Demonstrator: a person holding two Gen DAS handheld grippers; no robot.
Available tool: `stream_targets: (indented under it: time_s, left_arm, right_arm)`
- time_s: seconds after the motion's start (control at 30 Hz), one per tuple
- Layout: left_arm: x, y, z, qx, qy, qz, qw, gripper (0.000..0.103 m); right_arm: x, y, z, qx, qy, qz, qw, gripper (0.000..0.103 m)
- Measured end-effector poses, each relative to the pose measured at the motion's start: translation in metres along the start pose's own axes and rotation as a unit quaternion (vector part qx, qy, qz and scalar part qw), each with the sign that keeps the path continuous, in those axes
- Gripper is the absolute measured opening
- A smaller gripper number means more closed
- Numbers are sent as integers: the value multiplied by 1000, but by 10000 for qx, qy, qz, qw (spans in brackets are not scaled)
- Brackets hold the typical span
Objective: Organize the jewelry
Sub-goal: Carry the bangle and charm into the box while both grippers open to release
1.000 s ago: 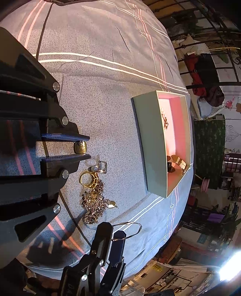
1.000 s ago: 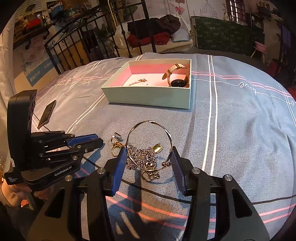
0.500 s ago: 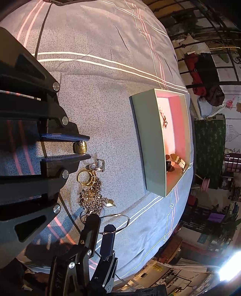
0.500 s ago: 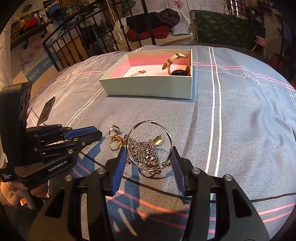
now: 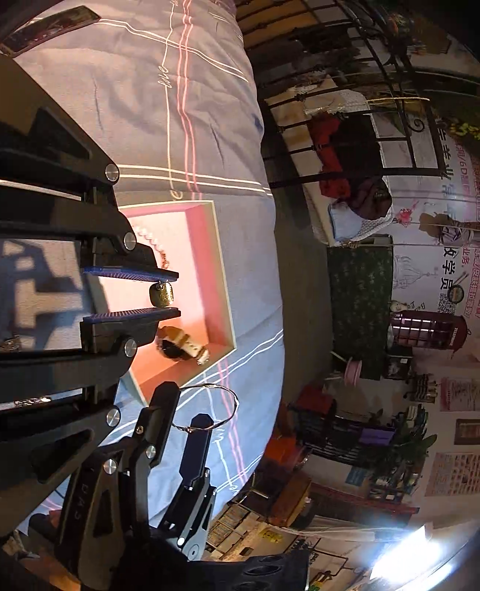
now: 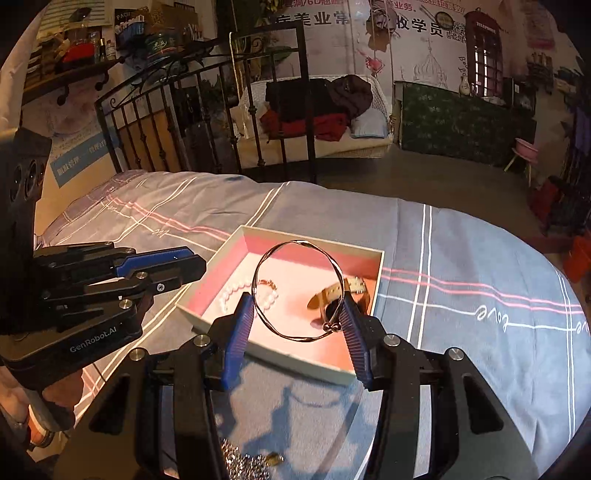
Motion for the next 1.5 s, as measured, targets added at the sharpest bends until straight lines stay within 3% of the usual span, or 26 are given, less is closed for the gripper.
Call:
stream_targets:
  time_s: [0.2, 0.63, 1.3, 1.33, 1.37, 1.4, 1.43, 1.5]
  left_arm:
    - [30, 30, -16, -278, 131, -260, 9992, 14]
    - [57, 12, -25, -450, 177, -698, 9964, 14]
    - [69, 9, -27, -502, 175, -823, 9952, 14]
    - [69, 9, -27, -524, 161, -816, 9952, 17]
    - [68, 10, -29, -573, 216, -825, 9947, 41]
    - [65, 11, -32, -641, 327, -817, 9941, 60]
    - [59, 12, -35, -688, 392, -699, 9944, 86]
    - [40, 11, -37, -700, 401, -365, 9961, 90]
  right_arm:
    - [29, 21, 10, 31, -170, -241, 9996, 48]
    - [57, 6, 11, -31, -213, -601, 9980, 48]
    - [65, 2, 6, -232, -238, -680, 9971, 49]
    - [64, 2, 6, -221, -232, -685, 9971, 50]
    - [63, 1, 7, -209, -215, -708, 9970, 55]
    - [61, 1, 9, -200, -290, -715, 9968, 75]
    - [55, 1, 10, -220, -442, -612, 9969, 88]
    - [39, -2, 14, -276, -604, -422, 9969, 89]
Point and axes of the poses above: each gripper's, at about its wrist camera, not at the fingertips, and x roughly the way its jaws point, z to its right, y to its top, the point moved 4 cm from there along x, roughly the way its jaws point, and after that the axes turned 2 degrees about x, right-handed, at the moved point
